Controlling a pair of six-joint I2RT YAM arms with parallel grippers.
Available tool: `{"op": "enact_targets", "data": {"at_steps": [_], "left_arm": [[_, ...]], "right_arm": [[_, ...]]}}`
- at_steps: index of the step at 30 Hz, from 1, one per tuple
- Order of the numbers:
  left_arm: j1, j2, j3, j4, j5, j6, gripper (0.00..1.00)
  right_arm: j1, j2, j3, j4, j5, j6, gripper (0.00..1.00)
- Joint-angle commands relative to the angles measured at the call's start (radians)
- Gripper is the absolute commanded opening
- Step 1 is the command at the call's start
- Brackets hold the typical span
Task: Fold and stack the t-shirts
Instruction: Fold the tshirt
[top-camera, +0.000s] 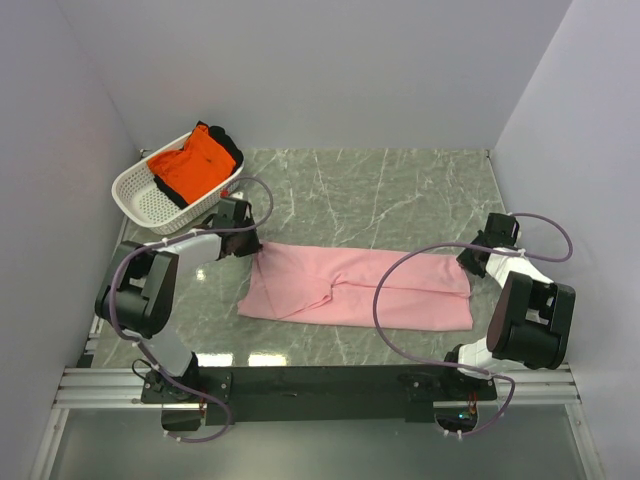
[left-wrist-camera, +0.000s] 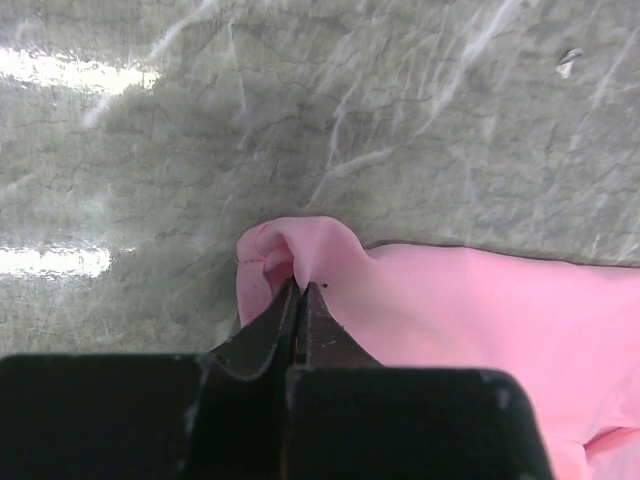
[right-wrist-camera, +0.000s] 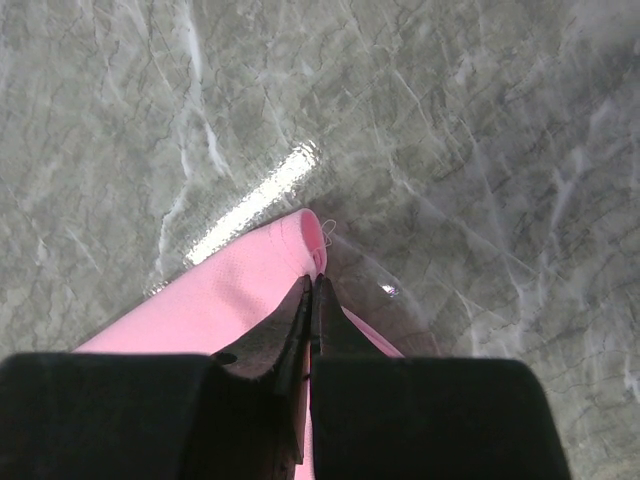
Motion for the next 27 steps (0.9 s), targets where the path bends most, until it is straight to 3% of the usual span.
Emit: {"op": "enact_targets", "data": {"at_steps": [1,13,27], "left_arm": [[0.004,0.021,0.034,-0.006,-0.017,0.014,0.01],[0.032,0.022,0.044,-0.003,0.012,0.017,0.01],[0.032,0.352,0.510,-0.167,-0.015,0.051,0.01]], "right_arm": [[-0.002,-0.040,-0.006,0.015,0.019,0.011,0.00],[-0.006,-0.049,-0.017,0.020,0.040,0.016,0.00],[0.041,-0.149,-0.106,0.058,0.006,0.040,0.00]]}}
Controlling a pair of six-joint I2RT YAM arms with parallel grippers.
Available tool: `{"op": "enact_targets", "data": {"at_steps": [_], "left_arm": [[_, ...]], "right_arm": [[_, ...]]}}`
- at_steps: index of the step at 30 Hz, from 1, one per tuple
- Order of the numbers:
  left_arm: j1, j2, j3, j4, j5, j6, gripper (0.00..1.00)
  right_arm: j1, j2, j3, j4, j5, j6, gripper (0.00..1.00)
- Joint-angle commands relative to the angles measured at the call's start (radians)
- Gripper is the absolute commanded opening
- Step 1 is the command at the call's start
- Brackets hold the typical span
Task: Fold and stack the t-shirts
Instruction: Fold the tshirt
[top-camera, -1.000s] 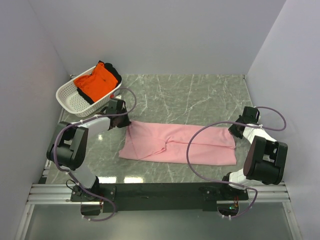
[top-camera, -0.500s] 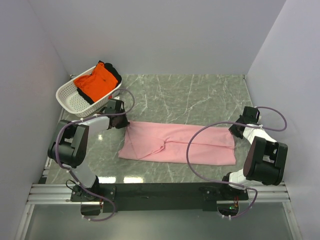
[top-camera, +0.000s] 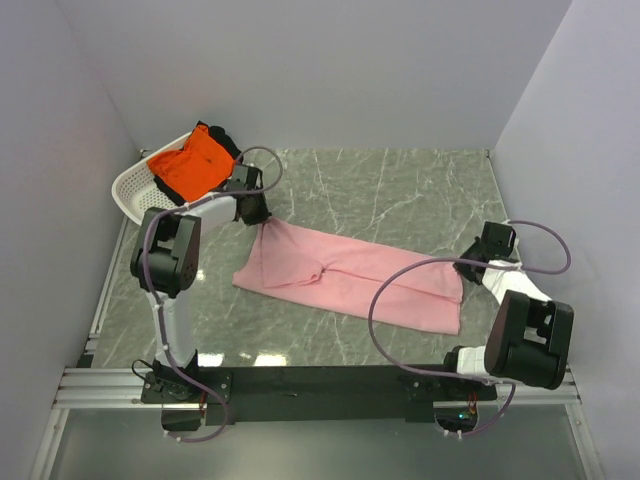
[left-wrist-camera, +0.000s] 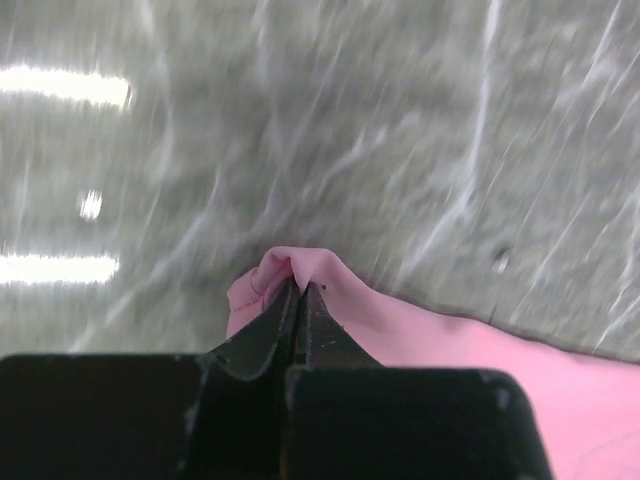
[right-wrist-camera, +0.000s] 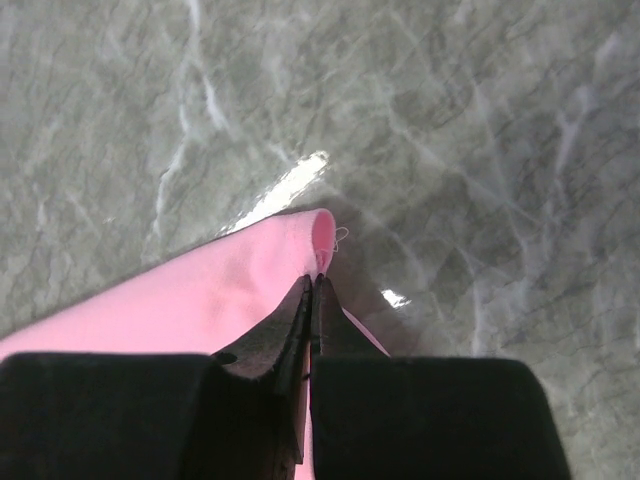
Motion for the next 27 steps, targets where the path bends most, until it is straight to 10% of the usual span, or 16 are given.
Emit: {"op": "enact_targets", "data": {"at_steps": [1,9,16,27], "left_arm": [[0.003,0.071,0.142,-0.062,-0.018,0.031,0.00],[0.002,0.284,0.449,-0.162,-0.052,0.050,0.01],[-0.012,0.240,0.489,-0.155,-0.052,0.074,0.58],[-0.103,-0.072,0.331,-0.142,-0.144,0.078,0.85]], "right_arm": [[0.041,-0.057,-0.026,0.032,0.015,0.018,0.00],[0.055,-0.212,-0.050,-0.027,0.043,0.036,0.01],[0.089,-0.345,0.029,-0.156,0.126,0.016,0.66],[0.329,-0.286,0.155,-0.161,0.163,-0.053,0.66]]}}
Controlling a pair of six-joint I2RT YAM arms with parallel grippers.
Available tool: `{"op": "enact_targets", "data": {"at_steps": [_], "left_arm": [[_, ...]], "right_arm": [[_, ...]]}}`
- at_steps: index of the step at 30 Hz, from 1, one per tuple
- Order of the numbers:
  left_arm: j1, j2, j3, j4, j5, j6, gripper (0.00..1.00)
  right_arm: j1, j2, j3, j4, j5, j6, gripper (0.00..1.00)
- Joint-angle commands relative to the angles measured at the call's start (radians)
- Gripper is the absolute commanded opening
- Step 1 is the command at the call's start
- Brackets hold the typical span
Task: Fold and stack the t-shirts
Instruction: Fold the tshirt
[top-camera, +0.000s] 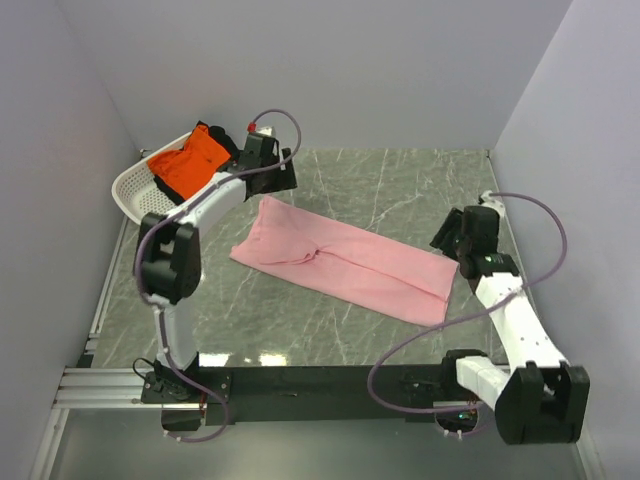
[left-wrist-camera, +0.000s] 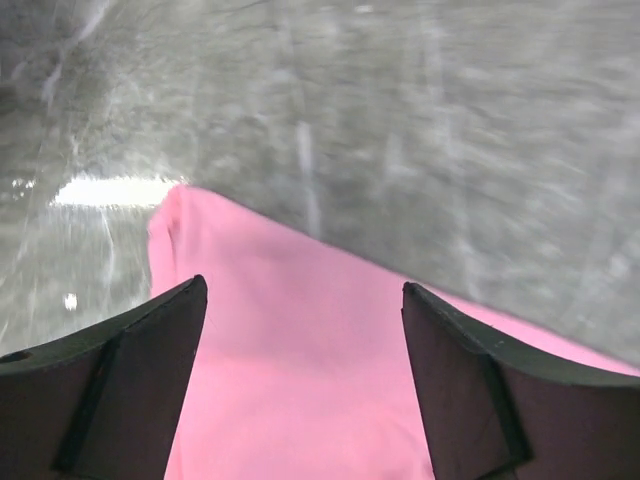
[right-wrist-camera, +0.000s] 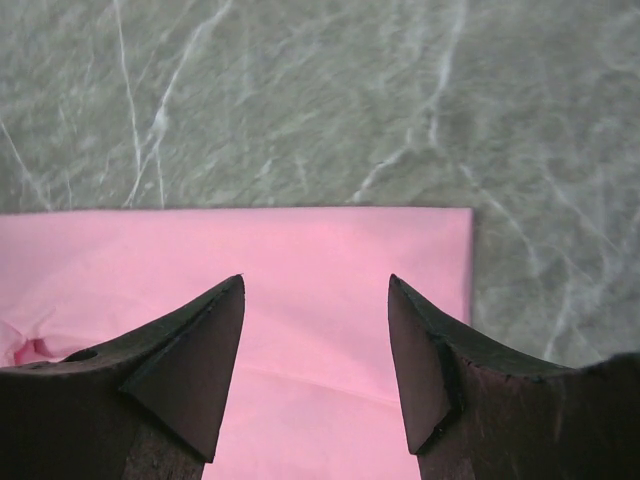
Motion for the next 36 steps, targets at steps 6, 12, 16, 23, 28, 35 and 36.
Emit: {"op": "enact_targets", "data": {"at_steps": [6,12,16,23,28,35,36], "left_arm": [[-0.032,-0.335,-0.415,0.117,-0.009,-0.066,0.89],[-0.042,-0.444,-0.671,0.183,0.084,-0.106,0.89],[-0.055,-0.475,-0.766,0.197,0.089,-0.117,0.90],[-0.049,-0.429,-0.813,0.223,0.100,-0.120,0.91],[-0.043,-0.354,-0.785,0.231,0.117,-0.111,0.91],[-0.023,-0.277,-0.715,0.215,0.131,-0.086,0.92],[-0.019,-0.269,-0.695,0.211,0.132,-0.082,0.92]], "right_arm": [[0.102,0.308,0.203,0.056,-0.102,-0.108,0.66],[0.105,0.503,0.370,0.058,-0.217,-0.234,0.65],[0.105,0.636,0.465,0.015,-0.292,-0.295,0.65],[0.105,0.816,0.577,-0.085,-0.413,-0.332,0.65],[0.105,0.871,0.579,-0.106,-0.450,-0.340,0.64],[0.106,0.905,0.570,-0.114,-0.439,-0.340,0.63],[0.105,0.906,0.568,-0.113,-0.442,-0.341,0.63]]}}
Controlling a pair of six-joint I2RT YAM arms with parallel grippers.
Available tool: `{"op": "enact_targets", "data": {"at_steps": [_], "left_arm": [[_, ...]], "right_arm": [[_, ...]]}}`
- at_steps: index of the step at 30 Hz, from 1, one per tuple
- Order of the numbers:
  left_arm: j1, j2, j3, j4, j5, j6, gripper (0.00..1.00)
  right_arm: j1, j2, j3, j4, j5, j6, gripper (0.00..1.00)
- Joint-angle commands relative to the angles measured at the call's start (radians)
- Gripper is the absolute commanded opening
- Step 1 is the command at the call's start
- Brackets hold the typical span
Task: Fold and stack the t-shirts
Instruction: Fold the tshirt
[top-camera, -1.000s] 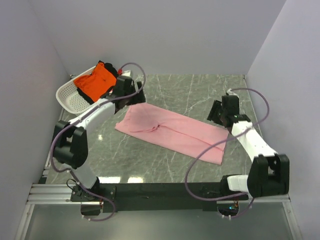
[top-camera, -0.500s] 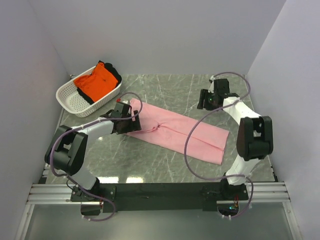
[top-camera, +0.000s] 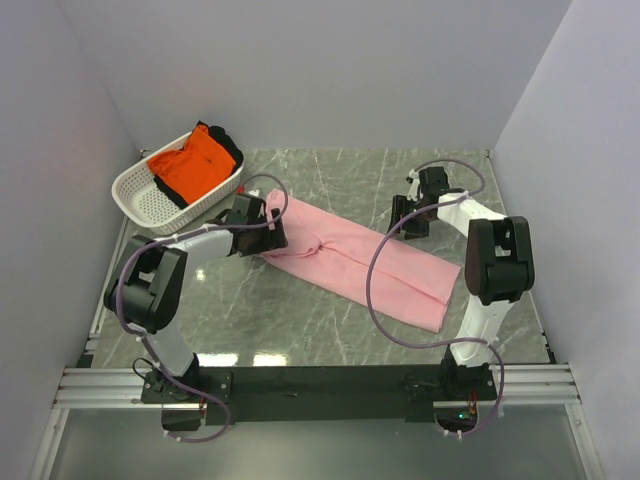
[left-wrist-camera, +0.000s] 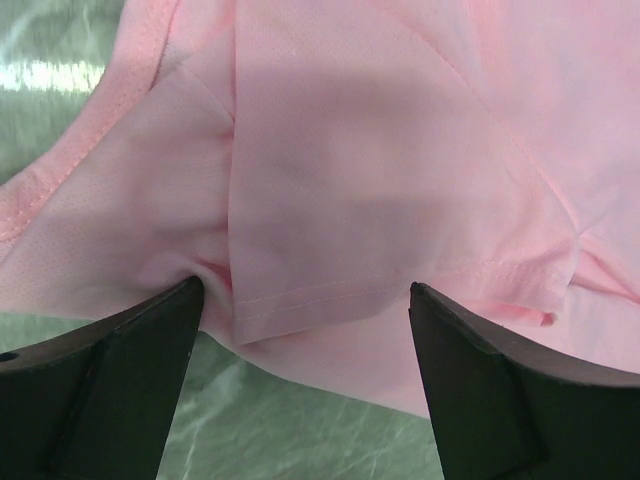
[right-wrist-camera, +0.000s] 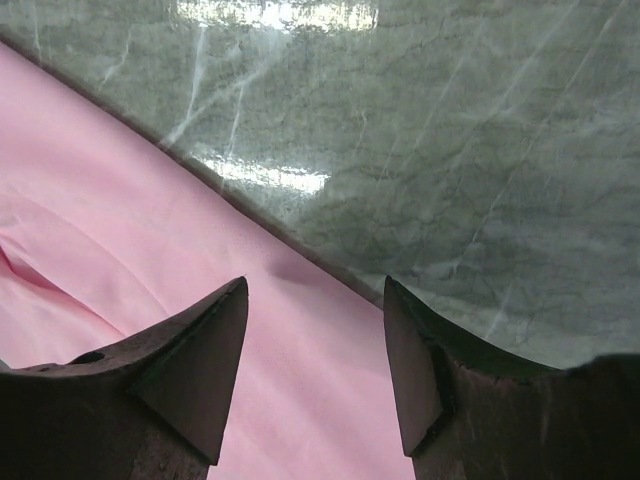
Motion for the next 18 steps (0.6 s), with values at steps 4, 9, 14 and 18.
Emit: {"op": "enact_targets", "data": {"at_steps": [4,9,14,18], "left_arm": [[0.036,0.106,0.080,-0.058,0.042,0.039,0.92],[0.056,0.179,0.201,-0.107,0.045,0.059,0.92],[0.065,0.271,0.346,-0.159,0.030,0.073,0.92],[0.065,0.374,0.507,-0.202,0.026,0.073,0.91]], "right_arm": [[0.010,0.011,0.002,0.001,-0.016,-0.004,0.63],[0.022,0.022,-0.010,-0.008,0.009,0.000,0.62],[0.036,0.002,-0.047,0.001,0.020,0.022,0.61],[0.041,-0.024,-0.079,-0.011,0.044,0.052,0.60]]}}
